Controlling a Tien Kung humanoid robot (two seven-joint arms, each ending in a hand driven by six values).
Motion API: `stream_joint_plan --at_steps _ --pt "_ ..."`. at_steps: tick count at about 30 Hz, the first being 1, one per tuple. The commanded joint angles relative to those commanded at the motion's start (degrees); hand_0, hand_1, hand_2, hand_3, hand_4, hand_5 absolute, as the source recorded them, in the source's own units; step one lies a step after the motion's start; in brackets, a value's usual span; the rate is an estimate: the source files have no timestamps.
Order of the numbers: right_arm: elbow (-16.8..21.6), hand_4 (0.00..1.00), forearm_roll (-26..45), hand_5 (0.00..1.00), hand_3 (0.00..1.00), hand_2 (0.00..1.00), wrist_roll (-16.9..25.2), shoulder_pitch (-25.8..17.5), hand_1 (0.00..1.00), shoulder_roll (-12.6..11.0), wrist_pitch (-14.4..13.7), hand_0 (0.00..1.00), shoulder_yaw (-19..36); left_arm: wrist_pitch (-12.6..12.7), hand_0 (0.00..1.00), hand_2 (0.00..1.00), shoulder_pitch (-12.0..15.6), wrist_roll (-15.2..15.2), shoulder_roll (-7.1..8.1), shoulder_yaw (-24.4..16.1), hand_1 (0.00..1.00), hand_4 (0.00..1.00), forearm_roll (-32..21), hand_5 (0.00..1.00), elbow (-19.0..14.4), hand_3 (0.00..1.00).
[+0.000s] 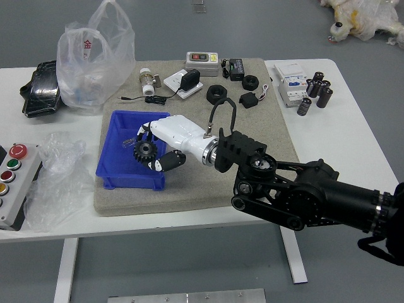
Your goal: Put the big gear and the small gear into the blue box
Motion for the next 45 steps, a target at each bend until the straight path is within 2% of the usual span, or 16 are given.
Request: stream_joint_plan --at_steps 2,3,8,9,14,15,19,21,26,27,34,38,39,44,45 --pt "0.0 0.448 0.0 0.175 0.738 0.817 -0.1 0.0 0.727 0.0 0.3 0.437 0.1 0.0 0.692 0.614 0.0 0.0 -0.03 0.0 0.638 0.696 0.0 0.399 0.0 0.744" --pt "0.0 0.624 0.0 0.232 0.867 0.856 -0.2 0.0 0.771 0.0 0.4 0.460 0.1 0.0 0.692 0.614 0.0 0.0 -0.04 0.0 0.638 0.695 0.0 0.399 0.0 0.744" --pt "0.0 0.624 0.1 0.232 0.867 0.856 -0.4 -0.1 0.771 -0.1 0.8 0.460 0.2 -0.1 0.692 0.614 0.0 0.0 0.00 -0.1 0.638 0.695 0.1 0.399 0.0 0.744" --pt "0.0 0.639 0.0 0.204 0.881 0.863 -0.4 -0.1 0.776 -0.1 0.7 0.468 0.3 -0.1 0.692 0.613 -0.1 0.0 0.01 -0.1 0.638 0.695 0.1 0.397 0.0 0.740" --pt "-0.1 0.639 -0.1 0.204 0.881 0.863 -0.4 -0.5 0.776 -0.3 0.6 0.468 1.0 -0.2 0.692 0.613 -0.1 0.1 0.03 -0.1 0.638 0.695 0.2 0.397 0.0 0.740" --pt "-0.1 0.665 -0.1 0.221 0.881 0.860 -0.4 -0.6 0.778 -0.3 0.5 0.470 1.2 -0.2 0.692 0.613 -0.1 0.1 0.03 -0.1 0.638 0.695 0.2 0.397 0.0 0.741" --pt "-0.3 0.665 -0.6 0.221 0.881 0.860 -0.4 -1.5 0.778 -1.1 -0.8 0.470 3.3 -0.2 0.692 0.613 -0.1 0.0 0.09 -0.1 0.638 0.695 0.2 0.397 0.0 0.741" --pt "-0.6 0.685 -1.1 0.227 0.850 0.840 -0.8 -2.7 0.761 -2.1 -1.3 0.457 5.4 -0.2 0.692 0.613 -0.1 -0.1 0.10 0.0 0.638 0.695 0.1 0.395 0.1 0.739" --pt "-1.9 0.685 -2.4 0.227 0.850 0.840 -2.7 -6.0 0.761 -5.7 -0.6 0.457 10.9 0.0 0.692 0.613 0.2 -0.1 0.00 0.2 0.638 0.695 -0.2 0.395 0.1 0.739" --pt "-2.2 0.831 -2.7 0.348 0.848 0.838 -3.1 -6.6 0.742 -6.4 -0.4 0.451 11.9 0.0 0.692 0.613 0.2 -0.1 -0.01 0.2 0.638 0.696 -0.3 0.398 0.1 0.739" --pt "-3.8 0.838 -5.2 0.356 0.836 0.825 -4.6 -11.2 0.723 -9.1 0.6 0.441 16.6 0.2 0.692 0.613 0.2 -0.5 0.01 0.5 0.637 0.695 -0.9 0.396 0.2 0.738" --pt "-5.1 0.838 -5.1 0.356 0.836 0.825 -4.8 -13.0 0.723 -9.4 1.0 0.441 16.6 0.2 0.692 0.613 0.1 -0.6 -0.01 0.6 0.637 0.695 -0.9 0.396 0.2 0.738" --pt "-5.4 0.865 -4.9 0.396 0.830 0.818 -4.8 -13.3 0.711 -9.4 1.1 0.440 16.5 0.2 0.692 0.613 0.1 -0.6 -0.01 0.7 0.639 0.695 -1.0 0.397 0.2 0.736" --pt "-7.7 0.865 -3.9 0.396 0.830 0.818 -3.8 -13.6 0.711 -8.6 1.6 0.440 16.2 0.1 0.692 0.613 0.0 -0.7 -0.02 0.7 0.639 0.695 -0.8 0.397 0.2 0.736" --pt "-8.1 0.890 -3.7 0.413 0.818 0.791 -3.6 -13.5 0.696 -8.4 1.6 0.434 16.1 0.1 0.692 0.613 0.0 -0.7 -0.03 0.7 0.638 0.696 -0.8 0.399 0.2 0.734"
